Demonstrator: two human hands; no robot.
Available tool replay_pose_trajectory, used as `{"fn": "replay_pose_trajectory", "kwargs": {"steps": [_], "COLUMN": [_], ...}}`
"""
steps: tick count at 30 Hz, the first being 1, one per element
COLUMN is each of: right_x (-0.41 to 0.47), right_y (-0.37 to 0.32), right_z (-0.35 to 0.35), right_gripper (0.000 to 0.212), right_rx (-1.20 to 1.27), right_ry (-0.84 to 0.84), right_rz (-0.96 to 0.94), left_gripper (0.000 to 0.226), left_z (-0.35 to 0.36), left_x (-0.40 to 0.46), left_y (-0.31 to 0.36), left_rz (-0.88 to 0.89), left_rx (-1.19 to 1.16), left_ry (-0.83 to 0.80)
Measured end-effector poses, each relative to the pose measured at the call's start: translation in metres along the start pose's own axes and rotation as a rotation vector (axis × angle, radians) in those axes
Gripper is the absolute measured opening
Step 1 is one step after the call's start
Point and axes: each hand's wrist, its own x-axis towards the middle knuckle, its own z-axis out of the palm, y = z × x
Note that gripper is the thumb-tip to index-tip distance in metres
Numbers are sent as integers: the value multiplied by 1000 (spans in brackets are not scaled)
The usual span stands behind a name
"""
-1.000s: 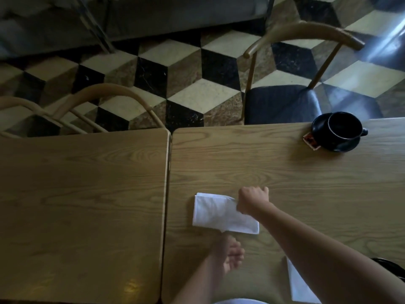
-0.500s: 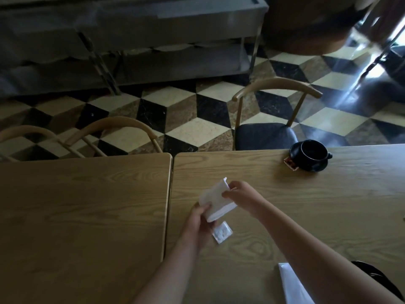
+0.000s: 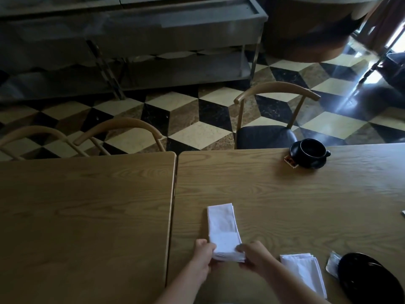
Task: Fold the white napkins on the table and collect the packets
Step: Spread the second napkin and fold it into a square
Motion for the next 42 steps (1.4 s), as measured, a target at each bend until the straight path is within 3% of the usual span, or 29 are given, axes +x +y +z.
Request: {"fn": "replay_pose_trajectory", "kwargs": {"steps": [3,9,16,21,33,38,40,42], "right_x": [-1,-5,11,39,96,95,87,73], "right_y": [4,-26,-69,-91,-123,-123,-115,-99], "right_z": [-4,-11,-15,-16,-9,-11,-9,-5], "right_gripper": [30,19,19,22,14,7,9,15], "right_rx": [59,-4,80,116,78,-5,-72,-244], "right_ry": [-5,-19,-63,-102,-198,-191,-90,-15], "right_rz": [4,-105,-130,-67,-40,-141,-242,-369], "left_gripper": [27,7,44,30,22,13,14,13], "left_z": [0,1,4,10,13,20,24,24], "left_x": [-2,3,19,39,103,108,104,95], "left_y": [-1,17,50,75,94,91,85,72], "left_rz": [33,98,8,-26,-90,18,148,369], "left_rx": [26,31,-140,-174,-86,-37,44,305], "left_ry": [-17,-25,2,0,37,86,158,234]}}
